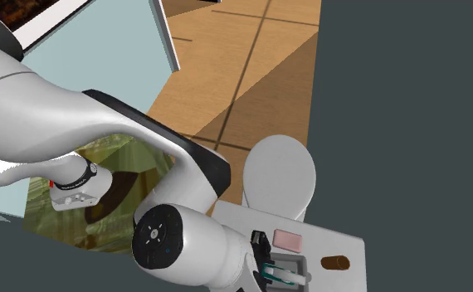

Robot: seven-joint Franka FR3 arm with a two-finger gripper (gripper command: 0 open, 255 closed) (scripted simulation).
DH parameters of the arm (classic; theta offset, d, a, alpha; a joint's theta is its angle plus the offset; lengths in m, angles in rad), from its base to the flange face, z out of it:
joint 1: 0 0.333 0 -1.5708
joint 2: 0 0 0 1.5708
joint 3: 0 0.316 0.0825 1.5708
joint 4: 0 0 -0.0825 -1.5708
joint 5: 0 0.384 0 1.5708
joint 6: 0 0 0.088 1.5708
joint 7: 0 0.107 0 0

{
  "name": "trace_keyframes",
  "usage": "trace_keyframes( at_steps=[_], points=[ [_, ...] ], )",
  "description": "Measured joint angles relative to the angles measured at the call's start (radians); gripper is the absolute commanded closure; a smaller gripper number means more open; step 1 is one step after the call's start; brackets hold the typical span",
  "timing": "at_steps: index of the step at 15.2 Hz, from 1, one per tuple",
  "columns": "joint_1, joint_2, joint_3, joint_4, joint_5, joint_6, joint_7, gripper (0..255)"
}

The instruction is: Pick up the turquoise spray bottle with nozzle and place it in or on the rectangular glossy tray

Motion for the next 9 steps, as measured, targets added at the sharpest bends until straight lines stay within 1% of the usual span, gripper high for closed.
trace_keyframes(
  at_steps=[9],
  points=[
    [-0.037, 0.077, 0.049, -0.015, 0.081, 0.089, -0.078, 255]
  ],
)
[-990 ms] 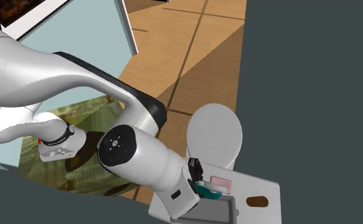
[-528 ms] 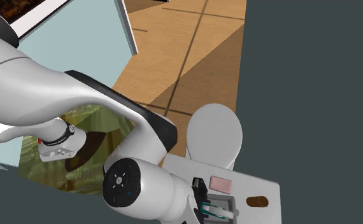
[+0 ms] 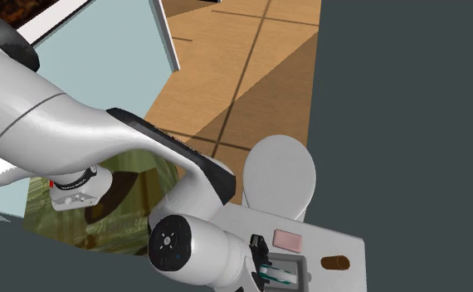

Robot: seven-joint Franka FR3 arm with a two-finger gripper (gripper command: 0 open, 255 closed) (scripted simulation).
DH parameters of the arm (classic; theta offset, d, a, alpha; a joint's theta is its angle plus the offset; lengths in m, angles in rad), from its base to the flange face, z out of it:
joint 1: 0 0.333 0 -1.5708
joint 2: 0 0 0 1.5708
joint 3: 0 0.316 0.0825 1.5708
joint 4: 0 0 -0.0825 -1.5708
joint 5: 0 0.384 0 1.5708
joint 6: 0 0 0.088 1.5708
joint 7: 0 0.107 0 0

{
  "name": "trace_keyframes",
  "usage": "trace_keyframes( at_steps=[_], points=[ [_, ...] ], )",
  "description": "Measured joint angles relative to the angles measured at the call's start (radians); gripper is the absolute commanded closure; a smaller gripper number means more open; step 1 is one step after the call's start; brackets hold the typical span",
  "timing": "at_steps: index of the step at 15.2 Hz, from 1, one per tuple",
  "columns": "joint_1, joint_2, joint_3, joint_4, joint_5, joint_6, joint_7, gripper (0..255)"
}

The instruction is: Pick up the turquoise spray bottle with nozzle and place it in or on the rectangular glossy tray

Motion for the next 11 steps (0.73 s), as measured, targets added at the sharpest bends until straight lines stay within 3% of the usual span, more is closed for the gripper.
trace_keyframes(
  at_steps=[6, 7, 11],
  points=[
    [-0.005, 0.008, 0.008, -0.006, 0.011, 0.014, -0.011, 255],
    [-0.005, 0.008, 0.008, -0.006, 0.011, 0.014, -0.011, 0],
    [-0.005, 0.008, 0.008, -0.006, 0.011, 0.014, -0.011, 0]
  ],
)
